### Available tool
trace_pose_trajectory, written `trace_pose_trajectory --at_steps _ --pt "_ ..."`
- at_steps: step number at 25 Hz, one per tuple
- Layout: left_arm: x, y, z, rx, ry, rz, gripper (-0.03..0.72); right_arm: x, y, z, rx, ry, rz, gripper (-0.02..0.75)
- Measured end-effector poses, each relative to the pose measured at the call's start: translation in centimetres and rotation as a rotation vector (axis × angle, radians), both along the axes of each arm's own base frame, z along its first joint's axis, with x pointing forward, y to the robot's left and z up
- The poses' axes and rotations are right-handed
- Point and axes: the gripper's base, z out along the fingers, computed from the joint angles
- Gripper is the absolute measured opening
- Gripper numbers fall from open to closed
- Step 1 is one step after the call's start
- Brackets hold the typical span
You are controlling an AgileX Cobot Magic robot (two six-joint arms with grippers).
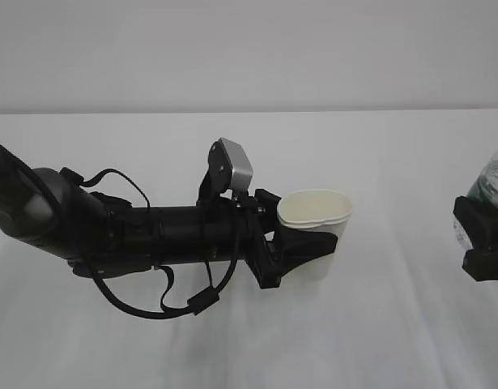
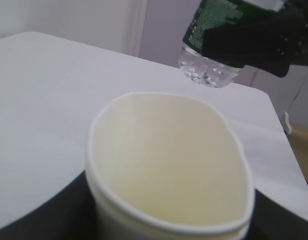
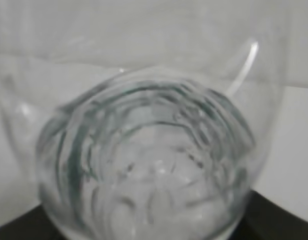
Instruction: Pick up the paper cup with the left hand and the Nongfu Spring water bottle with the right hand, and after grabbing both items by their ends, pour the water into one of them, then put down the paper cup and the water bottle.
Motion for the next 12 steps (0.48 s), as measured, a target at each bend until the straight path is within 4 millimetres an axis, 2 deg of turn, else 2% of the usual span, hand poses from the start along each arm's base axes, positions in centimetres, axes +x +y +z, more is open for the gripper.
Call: trace_pose_trajectory --at_steps 12 --pt "0.0 0.0 0.0 0.003 -0.001 -0.002 0.431 1.3 -0.1 2.2 -0.025 0.021 -0.014 0.417"
